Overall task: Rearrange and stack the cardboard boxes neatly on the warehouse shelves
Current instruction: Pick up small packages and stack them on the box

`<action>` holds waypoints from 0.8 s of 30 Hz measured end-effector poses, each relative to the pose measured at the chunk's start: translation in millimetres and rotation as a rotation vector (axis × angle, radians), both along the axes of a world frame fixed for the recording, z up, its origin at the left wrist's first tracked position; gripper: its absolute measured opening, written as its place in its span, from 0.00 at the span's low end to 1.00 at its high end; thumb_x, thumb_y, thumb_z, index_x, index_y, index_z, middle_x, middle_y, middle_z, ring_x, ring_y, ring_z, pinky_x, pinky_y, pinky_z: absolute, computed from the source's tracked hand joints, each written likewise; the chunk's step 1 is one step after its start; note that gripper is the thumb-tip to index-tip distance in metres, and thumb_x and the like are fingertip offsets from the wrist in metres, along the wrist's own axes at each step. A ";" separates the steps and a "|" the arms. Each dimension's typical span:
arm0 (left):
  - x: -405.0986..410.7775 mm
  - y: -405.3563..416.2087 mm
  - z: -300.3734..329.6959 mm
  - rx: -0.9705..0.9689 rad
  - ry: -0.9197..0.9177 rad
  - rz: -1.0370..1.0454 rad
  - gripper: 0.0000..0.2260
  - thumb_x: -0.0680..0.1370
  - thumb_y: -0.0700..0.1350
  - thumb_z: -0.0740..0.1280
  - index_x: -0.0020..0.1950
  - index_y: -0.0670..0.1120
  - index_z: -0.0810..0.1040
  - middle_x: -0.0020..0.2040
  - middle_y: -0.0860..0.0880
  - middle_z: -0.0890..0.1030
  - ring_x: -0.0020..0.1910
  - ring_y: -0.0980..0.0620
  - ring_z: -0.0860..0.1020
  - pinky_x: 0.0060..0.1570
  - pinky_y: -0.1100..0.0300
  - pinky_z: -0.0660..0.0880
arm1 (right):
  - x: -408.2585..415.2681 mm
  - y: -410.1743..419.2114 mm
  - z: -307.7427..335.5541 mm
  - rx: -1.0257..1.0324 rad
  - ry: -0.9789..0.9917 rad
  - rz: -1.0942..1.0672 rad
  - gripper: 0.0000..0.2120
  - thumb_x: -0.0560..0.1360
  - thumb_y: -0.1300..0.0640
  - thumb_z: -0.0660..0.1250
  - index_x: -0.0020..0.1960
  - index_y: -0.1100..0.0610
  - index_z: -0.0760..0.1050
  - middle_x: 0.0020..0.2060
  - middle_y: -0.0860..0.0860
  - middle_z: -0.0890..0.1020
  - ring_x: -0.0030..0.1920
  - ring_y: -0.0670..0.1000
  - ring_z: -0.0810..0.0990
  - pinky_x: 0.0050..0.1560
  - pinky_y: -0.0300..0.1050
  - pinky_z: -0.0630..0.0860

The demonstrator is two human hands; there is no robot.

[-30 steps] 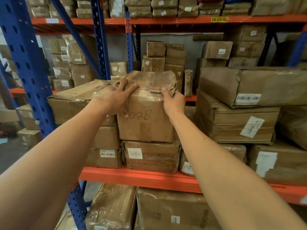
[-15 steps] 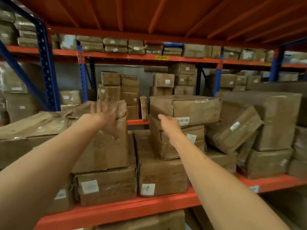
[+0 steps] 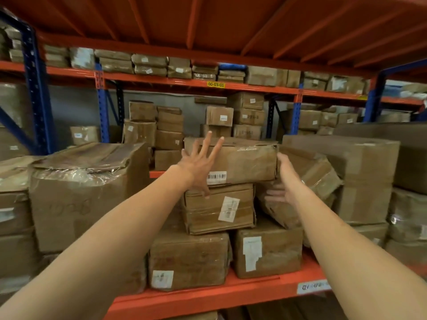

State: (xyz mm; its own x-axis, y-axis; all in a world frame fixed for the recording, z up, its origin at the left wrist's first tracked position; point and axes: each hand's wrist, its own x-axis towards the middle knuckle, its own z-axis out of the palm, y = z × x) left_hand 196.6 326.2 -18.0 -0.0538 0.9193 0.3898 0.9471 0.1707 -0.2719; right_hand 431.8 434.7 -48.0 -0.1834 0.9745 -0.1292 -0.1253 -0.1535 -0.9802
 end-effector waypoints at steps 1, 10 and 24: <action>2.0 3.9 -3.5 -0.008 0.035 0.022 0.75 0.60 0.63 0.83 0.72 0.55 0.16 0.78 0.43 0.23 0.80 0.29 0.37 0.74 0.28 0.51 | -1.3 4.9 3.7 -0.016 0.026 0.026 0.50 0.71 0.23 0.66 0.83 0.51 0.61 0.72 0.65 0.73 0.63 0.69 0.79 0.54 0.66 0.83; 4.5 2.5 -12.2 0.115 0.051 0.043 0.65 0.66 0.52 0.83 0.82 0.49 0.33 0.79 0.41 0.51 0.79 0.30 0.52 0.65 0.38 0.76 | -35.8 31.5 36.5 -0.081 0.121 0.149 0.41 0.64 0.27 0.75 0.70 0.42 0.67 0.65 0.57 0.71 0.65 0.66 0.73 0.57 0.76 0.78; 30.3 -31.5 -37.8 0.473 -0.322 -0.093 0.58 0.62 0.57 0.84 0.76 0.52 0.45 0.72 0.42 0.59 0.70 0.39 0.62 0.57 0.46 0.80 | -47.6 -52.4 105.4 0.340 0.007 -0.317 0.51 0.62 0.38 0.79 0.79 0.52 0.61 0.71 0.61 0.67 0.66 0.65 0.72 0.58 0.56 0.74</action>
State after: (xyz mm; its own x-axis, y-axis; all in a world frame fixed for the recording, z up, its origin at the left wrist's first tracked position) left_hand 226.8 294.7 -55.9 -0.1653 0.6558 0.7366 0.9862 0.1156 0.1185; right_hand 384.2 382.3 57.4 0.1310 0.9695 0.2073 -0.1212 0.2232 -0.9672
